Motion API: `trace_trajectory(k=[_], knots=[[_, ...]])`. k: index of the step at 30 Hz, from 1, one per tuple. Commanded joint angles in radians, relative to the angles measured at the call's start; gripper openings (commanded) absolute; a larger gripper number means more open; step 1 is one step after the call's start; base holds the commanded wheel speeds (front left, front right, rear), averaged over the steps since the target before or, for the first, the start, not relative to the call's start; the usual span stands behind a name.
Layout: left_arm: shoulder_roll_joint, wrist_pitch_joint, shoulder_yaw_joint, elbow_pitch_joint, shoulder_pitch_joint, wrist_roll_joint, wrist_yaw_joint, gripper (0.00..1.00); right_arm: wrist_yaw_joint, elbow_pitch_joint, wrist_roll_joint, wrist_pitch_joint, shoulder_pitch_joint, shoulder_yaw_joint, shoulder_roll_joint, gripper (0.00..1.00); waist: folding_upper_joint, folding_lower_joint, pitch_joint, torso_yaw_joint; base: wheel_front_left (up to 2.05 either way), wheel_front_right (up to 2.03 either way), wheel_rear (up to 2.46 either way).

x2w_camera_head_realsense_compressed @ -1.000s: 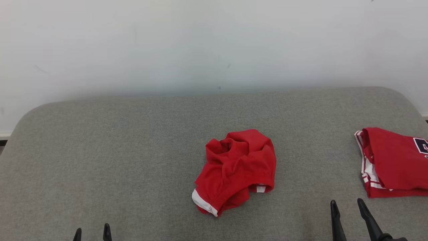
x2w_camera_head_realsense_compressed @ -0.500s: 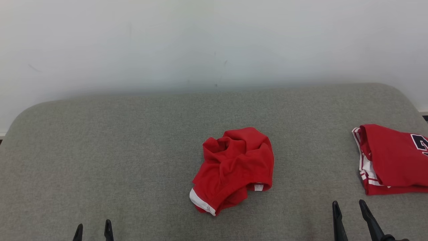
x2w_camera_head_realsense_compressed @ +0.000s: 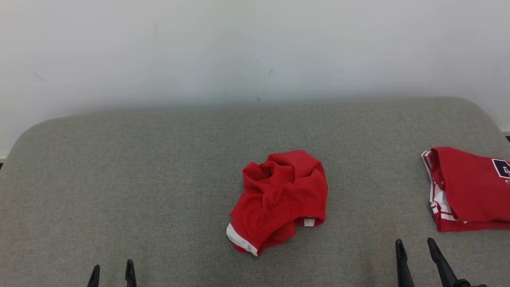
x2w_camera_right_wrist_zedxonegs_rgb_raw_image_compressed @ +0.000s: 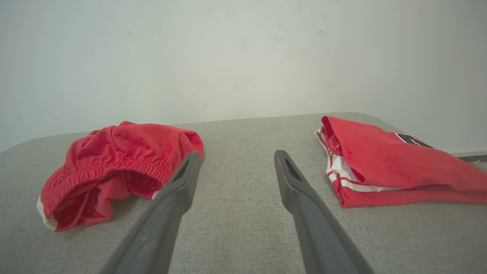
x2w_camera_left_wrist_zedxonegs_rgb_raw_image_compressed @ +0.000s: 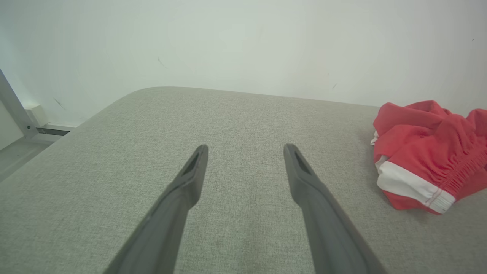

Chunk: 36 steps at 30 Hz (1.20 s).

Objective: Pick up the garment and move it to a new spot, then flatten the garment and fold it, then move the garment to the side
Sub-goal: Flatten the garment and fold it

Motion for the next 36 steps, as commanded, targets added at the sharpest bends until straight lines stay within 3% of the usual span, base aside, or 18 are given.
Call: trace_trajectory(k=[1, 9, 14, 20, 26, 32, 36], knots=[[-0.002, -0.003, -0.001, 0.002, -0.011, -0.003, 0.002, 1.0, -0.003, 0.0, -0.001, -0.004, 0.0, -0.001, 0.0, 1.0, -0.0001, 0.0, 0.001, 0.0, 0.0, 0.0, 0.0], [-0.002, -0.003, 0.001, -0.001, -0.015, 0.004, -0.001, 1.0, -0.003, 0.0, 0.003, -0.004, -0.004, 0.003, 0.0, 1.0, -0.0001, 0.0, 0.007, -0.005, 0.0, 0.0, 0.0], [-0.002, -0.003, -0.045, -0.028, -0.039, 0.011, -0.015, 1.0, -0.003, -0.001, 0.003, -0.004, -0.005, 0.007, 0.0, 1.0, -0.0001, 0.0, 0.011, -0.022, 0.0, 0.0, 0.0], [-0.002, -0.003, -0.159, -0.041, -0.076, 0.022, -0.03, 1.0, -0.003, -0.001, 0.002, -0.004, -0.007, 0.009, 0.0, 1.0, -0.0001, 0.0, 0.021, -0.059, 0.0, 0.0, 0.0], [-0.001, 0.018, -0.374, 0.022, -0.151, -0.041, -0.045, 1.0, -0.003, -0.003, 0.005, -0.004, -0.006, 0.013, 0.0, 1.0, -0.0001, 0.0, 0.041, -0.119, 0.0, 0.0, 0.0], [0.0, 0.101, -0.585, 0.089, -0.253, -0.178, -0.047, 1.0, -0.003, -0.009, 0.009, -0.004, -0.025, 0.024, 0.0, 1.0, -0.0001, 0.0, 0.072, -0.205, 0.0, 0.0, 0.0], [0.0, 0.122, -0.621, 0.163, -0.318, -0.239, -0.033, 1.0, -0.003, -0.01, 0.011, -0.004, -0.038, 0.03, 0.0, 1.0, -0.0001, 0.0, 0.094, -0.279, 0.0, 0.0, 0.0]])
